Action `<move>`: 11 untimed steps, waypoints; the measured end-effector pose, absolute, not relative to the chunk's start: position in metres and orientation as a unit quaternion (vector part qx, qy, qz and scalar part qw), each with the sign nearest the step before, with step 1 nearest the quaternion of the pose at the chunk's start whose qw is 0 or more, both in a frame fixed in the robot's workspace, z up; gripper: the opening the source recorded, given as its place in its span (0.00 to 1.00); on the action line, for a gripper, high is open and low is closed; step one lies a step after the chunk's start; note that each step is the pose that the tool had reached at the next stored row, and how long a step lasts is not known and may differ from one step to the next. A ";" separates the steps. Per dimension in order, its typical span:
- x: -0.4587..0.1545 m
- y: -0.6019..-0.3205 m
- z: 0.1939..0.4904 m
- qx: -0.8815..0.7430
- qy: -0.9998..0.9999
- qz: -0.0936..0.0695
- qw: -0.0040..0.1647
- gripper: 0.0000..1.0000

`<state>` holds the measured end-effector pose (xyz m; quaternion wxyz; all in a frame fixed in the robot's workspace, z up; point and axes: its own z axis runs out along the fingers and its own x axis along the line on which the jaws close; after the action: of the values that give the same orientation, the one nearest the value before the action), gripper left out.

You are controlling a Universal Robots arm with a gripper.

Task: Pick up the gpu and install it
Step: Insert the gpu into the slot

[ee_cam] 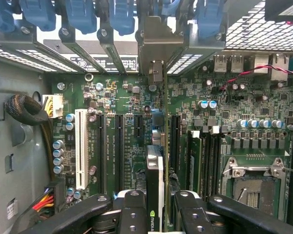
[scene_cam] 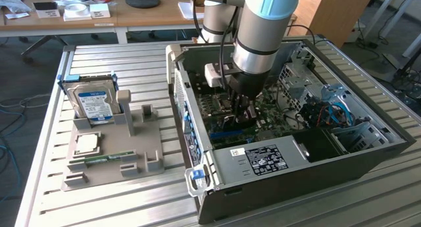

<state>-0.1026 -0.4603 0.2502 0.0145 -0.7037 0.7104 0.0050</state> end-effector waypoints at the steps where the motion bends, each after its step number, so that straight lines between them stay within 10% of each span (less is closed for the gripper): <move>1: -0.103 -0.460 0.250 -0.703 0.711 0.005 0.015 0.27; 11: -0.103 -0.461 0.247 -0.702 0.712 0.005 0.015 0.27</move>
<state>-0.1026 -0.4611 0.2473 0.0145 -0.7017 0.7123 0.0049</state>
